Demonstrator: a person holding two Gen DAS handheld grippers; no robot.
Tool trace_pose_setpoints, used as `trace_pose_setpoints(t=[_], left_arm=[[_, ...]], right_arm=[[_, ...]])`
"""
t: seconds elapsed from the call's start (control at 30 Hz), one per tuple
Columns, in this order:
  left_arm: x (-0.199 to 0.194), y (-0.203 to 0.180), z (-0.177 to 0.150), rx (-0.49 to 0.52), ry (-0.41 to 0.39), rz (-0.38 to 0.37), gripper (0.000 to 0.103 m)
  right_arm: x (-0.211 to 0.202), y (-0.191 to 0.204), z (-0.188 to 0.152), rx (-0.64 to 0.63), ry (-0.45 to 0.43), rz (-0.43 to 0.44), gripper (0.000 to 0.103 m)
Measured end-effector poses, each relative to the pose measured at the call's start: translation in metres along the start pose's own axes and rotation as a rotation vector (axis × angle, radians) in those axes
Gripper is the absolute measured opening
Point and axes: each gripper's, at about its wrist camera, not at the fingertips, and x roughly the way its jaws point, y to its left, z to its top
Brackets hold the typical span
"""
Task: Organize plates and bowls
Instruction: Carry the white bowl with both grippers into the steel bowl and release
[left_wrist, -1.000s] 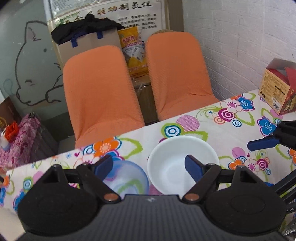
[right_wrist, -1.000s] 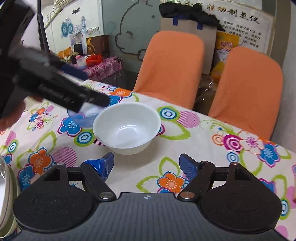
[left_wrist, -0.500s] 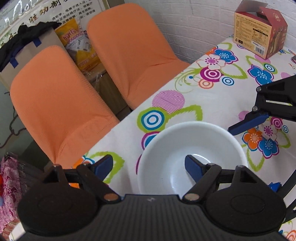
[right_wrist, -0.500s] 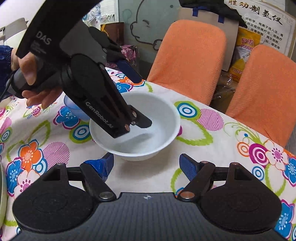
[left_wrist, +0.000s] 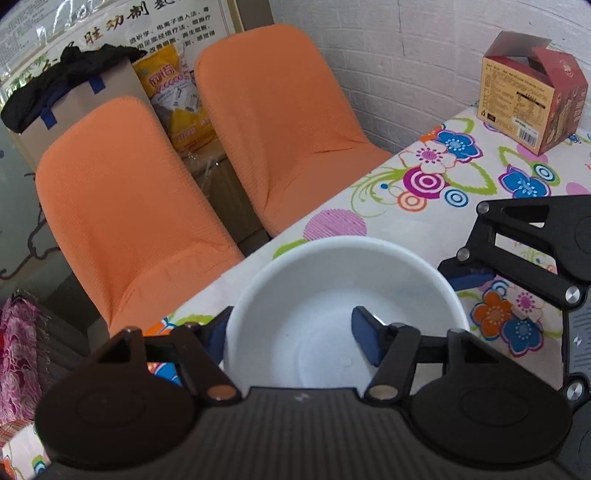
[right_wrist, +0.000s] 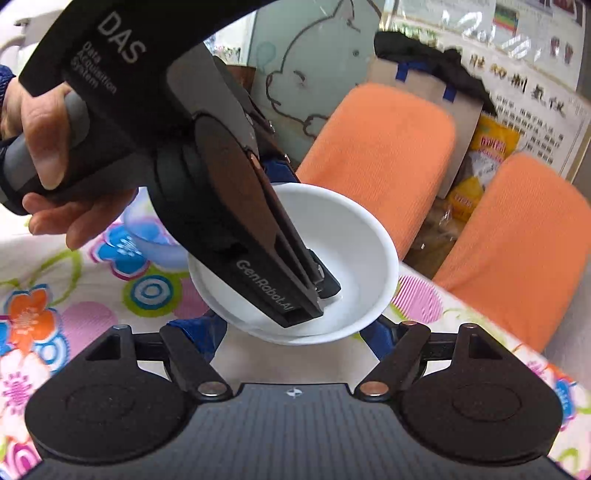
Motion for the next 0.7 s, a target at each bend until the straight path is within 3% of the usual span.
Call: trace_pose_setpoints(t=[0.2,0.4,0.53,0.7], left_arm=[[-0.070,-0.042,-0.003,0.010,-0.061,-0.016,0.064],[-0.127,-0.121,-0.034,0.021,-0.082,-0.062,0.065],[-0.148,-0.171,-0.059,0.038,-0.071,-0.113,0.065],[-0.149,-0.212,-0.086,0.046,-0.034,-0.169,0.065]], right_arm=[[-0.080,0.024,0.000,-0.042,-0.010,-0.027,0.065],[-0.157,0.058,-0.023,-0.052,0.079,-0.041,0.065],[-0.192,0.079,-0.047,-0.022,0.131,-0.051,0.065],[-0.208,0.096,-0.077,0.018,0.168,-0.054,0.065]])
